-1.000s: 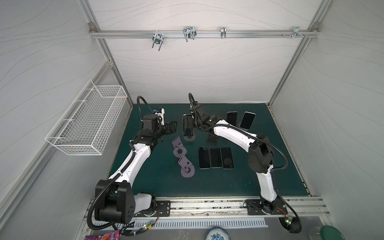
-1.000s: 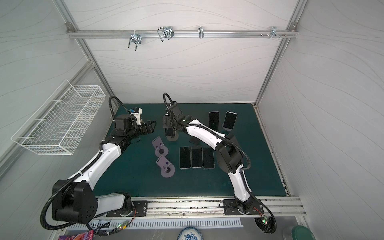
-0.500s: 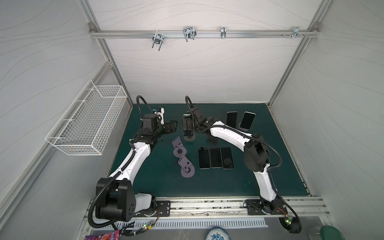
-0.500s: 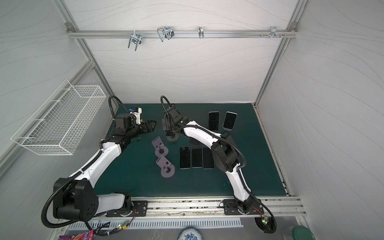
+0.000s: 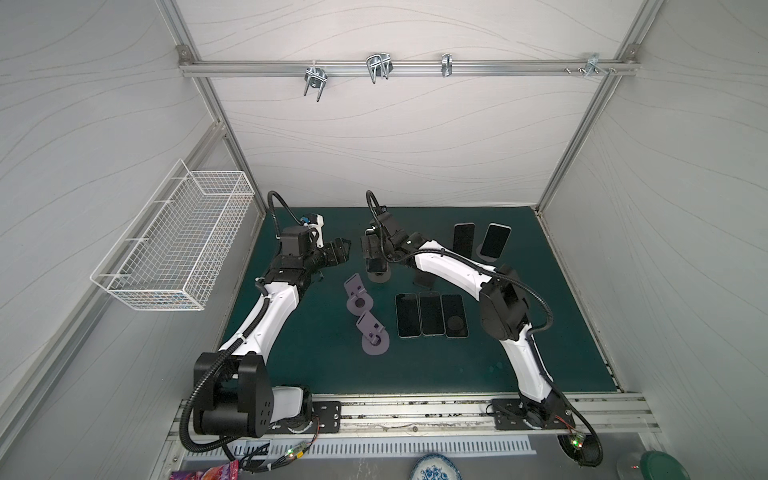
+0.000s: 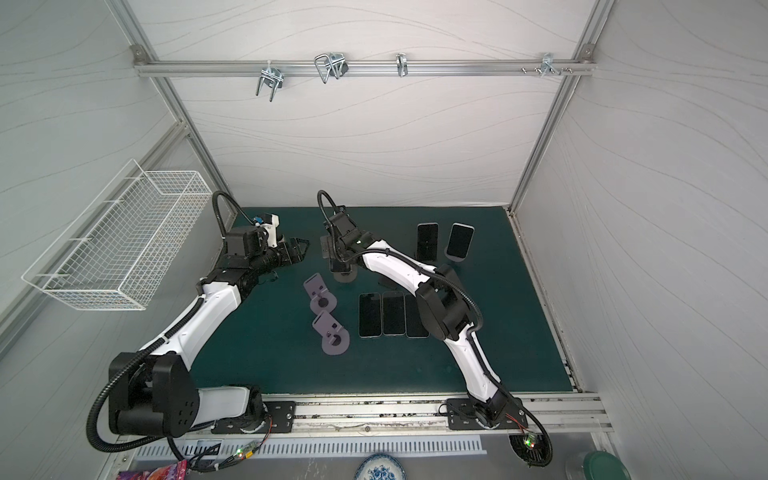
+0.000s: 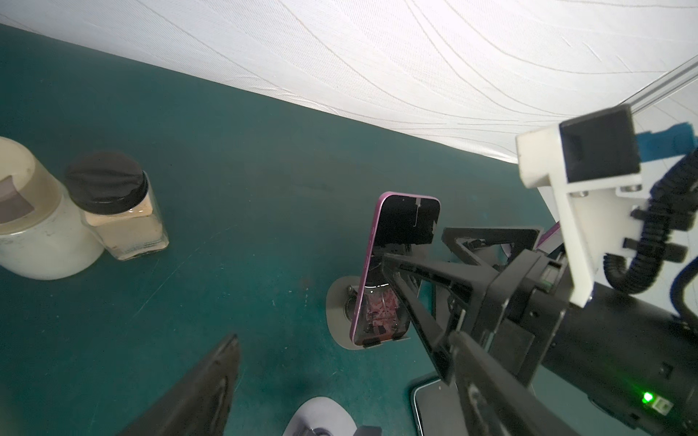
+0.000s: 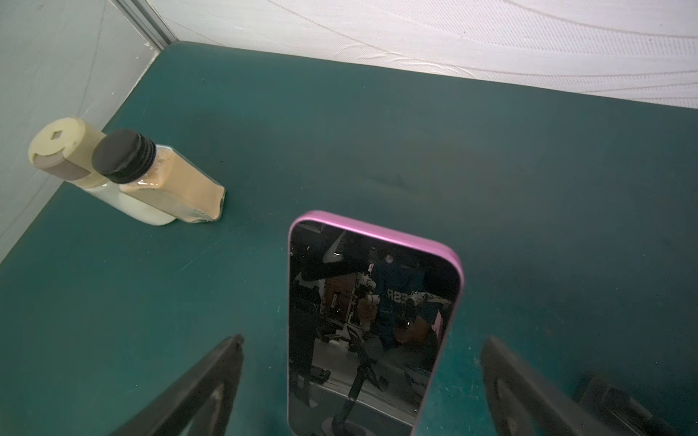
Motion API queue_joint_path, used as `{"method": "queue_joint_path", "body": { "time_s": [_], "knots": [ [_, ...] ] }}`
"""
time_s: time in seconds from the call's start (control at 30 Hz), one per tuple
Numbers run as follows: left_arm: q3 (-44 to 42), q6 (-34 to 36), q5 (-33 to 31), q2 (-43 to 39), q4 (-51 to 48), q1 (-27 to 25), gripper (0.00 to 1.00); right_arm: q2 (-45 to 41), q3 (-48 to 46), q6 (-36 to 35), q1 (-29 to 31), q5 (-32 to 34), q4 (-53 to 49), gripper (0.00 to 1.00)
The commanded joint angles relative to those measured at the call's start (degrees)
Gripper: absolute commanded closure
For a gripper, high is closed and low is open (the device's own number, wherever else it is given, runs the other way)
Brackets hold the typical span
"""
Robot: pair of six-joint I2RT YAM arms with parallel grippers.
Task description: Remove the phone from the phone stand
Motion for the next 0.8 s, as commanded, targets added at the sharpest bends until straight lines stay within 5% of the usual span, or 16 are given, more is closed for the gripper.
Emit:
{"method": "queue_joint_path", "body": {
  "time_s": [0.0,0.77],
  "knots": [
    [2.1,-0.3,1.0,0.5,3.5,0.3,0.12,1.8,2.8,0.0,0.6,1.4,-1.7,0.01],
    [2.3,-0.4,-0.9,1.0,3.5,0.6,0.12,6.1,7.5,0.0,0.7,3.4,-2.8,0.05]
  ]
}}
